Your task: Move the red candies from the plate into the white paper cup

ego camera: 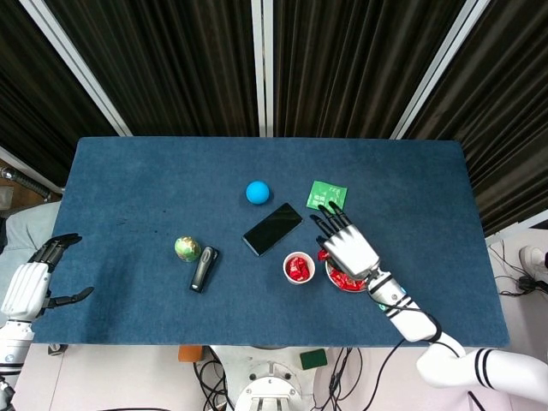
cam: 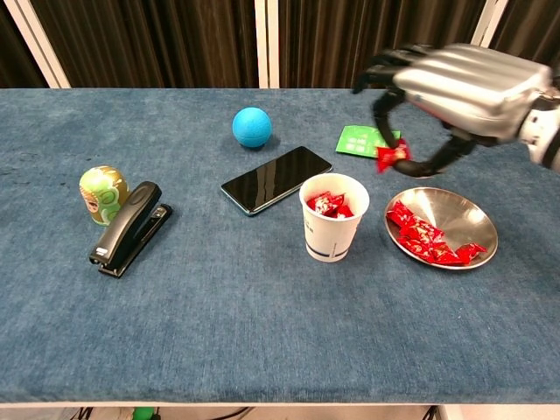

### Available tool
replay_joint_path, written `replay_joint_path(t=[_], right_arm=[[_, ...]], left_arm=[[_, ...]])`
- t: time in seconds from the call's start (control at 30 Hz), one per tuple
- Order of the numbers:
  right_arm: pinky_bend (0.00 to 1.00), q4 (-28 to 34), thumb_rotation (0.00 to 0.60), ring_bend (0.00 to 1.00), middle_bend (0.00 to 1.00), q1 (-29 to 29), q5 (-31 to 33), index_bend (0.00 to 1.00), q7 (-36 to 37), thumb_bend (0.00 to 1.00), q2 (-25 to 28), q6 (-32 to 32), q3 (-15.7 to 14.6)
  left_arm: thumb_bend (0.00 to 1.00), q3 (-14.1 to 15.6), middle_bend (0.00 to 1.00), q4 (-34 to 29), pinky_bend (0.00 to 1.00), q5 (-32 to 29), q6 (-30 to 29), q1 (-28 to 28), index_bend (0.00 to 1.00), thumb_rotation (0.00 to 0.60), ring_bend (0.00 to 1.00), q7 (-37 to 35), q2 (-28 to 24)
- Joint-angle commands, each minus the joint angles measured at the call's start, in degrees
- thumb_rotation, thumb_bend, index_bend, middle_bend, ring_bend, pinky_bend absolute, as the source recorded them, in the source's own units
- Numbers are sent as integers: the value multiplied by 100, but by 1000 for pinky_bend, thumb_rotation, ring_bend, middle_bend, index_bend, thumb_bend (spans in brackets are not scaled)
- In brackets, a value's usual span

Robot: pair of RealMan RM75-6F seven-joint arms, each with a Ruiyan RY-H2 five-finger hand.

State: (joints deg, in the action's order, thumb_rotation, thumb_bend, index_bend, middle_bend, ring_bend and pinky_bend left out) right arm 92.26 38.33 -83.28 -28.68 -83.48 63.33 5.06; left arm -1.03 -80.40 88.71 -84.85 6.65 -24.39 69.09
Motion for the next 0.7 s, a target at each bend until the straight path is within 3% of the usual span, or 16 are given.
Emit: replay_joint_path(t=[0.03,0.23,0.4,0.7], right_arm=[[0,25,600,0,130,88,-85,690,-7,370,-116,-83,29],[0,76,600,0,124,166,-192,547,-15,313,-205,-180,4],[0,130,600,0,104,180,-162,320,-39,265,-171,-247,0],[0,275,600,0,103,-82,-283,296,13,263,98,67,-145]], left_arm=[[96,-1,155,0,249,-5,0,-2,187,600,125,-7,-2],[96,2,155,42,249,-29,11,-14,188,600,126,-54,5],[95,2,155,76,249,-23,8,-15,188,600,126,-88,23],[96,7,155,80,249,-13,-23,-35,188,600,126,-88,27]])
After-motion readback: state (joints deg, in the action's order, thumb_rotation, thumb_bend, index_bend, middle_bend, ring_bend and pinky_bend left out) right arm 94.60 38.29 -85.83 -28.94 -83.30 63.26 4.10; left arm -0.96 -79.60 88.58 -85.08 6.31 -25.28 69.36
